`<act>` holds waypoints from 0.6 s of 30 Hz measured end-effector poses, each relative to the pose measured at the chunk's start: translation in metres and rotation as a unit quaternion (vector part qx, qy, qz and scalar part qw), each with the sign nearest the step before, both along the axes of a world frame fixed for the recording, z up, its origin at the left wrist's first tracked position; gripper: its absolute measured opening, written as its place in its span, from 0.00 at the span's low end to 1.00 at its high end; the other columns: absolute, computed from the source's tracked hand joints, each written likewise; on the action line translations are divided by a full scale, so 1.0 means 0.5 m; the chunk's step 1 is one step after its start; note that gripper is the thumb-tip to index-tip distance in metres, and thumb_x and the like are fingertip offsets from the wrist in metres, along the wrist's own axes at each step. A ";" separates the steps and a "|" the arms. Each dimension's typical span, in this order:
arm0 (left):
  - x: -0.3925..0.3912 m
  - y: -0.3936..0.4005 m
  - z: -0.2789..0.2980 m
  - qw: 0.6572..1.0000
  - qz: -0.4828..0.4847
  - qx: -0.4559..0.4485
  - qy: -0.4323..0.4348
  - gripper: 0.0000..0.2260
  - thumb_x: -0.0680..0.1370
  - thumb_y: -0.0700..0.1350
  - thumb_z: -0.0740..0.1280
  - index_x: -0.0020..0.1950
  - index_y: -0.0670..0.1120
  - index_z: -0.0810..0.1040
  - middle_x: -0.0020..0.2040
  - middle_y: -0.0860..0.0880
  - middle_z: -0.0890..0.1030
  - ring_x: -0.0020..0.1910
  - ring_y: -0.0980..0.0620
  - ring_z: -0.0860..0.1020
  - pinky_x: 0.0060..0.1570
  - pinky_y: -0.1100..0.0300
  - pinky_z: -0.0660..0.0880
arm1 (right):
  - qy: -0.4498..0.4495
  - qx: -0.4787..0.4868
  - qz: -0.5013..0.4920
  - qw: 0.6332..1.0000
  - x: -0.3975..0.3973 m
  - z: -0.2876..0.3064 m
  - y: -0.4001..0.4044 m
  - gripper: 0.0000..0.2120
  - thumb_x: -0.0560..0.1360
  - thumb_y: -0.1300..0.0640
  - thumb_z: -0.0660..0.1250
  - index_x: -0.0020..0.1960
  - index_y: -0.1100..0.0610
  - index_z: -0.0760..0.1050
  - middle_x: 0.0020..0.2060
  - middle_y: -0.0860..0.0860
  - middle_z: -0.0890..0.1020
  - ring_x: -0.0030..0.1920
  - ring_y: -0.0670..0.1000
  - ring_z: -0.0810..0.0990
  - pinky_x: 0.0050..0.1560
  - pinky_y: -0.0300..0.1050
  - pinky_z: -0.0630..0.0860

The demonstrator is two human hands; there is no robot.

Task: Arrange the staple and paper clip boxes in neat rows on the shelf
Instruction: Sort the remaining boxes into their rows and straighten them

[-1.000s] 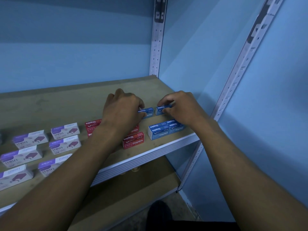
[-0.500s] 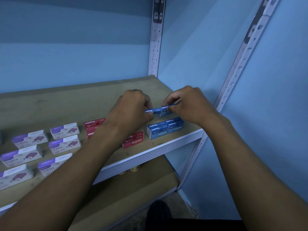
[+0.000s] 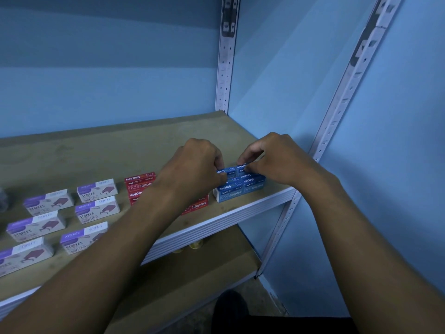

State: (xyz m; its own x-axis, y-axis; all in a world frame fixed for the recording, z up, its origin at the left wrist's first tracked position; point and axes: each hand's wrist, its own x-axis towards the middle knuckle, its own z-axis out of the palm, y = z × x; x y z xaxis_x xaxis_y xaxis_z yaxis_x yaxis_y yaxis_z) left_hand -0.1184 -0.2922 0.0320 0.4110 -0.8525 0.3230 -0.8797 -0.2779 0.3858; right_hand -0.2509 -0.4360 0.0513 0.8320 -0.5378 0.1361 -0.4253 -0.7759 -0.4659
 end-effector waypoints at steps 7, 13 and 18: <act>0.001 -0.003 -0.002 1.000 -0.003 0.002 0.009 0.04 0.71 0.48 0.73 0.42 0.50 0.85 0.40 0.54 0.81 0.40 0.55 0.79 0.43 0.57 0.78 | 0.005 0.004 -0.005 1.000 -0.004 0.000 -0.002 0.09 0.71 0.60 0.74 0.44 0.46 0.86 0.41 0.43 0.86 0.43 0.40 0.81 0.36 0.21 0.69; 0.002 -0.001 -0.002 1.000 -0.004 0.000 0.016 0.04 0.71 0.48 0.73 0.43 0.50 0.86 0.40 0.54 0.81 0.39 0.56 0.78 0.44 0.56 0.78 | 0.010 -0.002 0.000 1.000 -0.005 0.000 -0.004 0.08 0.72 0.59 0.75 0.46 0.47 0.87 0.42 0.44 0.86 0.43 0.40 0.80 0.35 0.21 0.68; 0.001 -0.002 -0.003 1.000 -0.004 0.006 0.026 0.04 0.73 0.49 0.72 0.42 0.50 0.86 0.39 0.55 0.82 0.38 0.58 0.78 0.41 0.61 0.76 | 0.012 0.002 0.008 1.000 -0.005 0.000 -0.004 0.09 0.73 0.61 0.74 0.46 0.46 0.87 0.41 0.43 0.85 0.41 0.39 0.80 0.34 0.21 0.67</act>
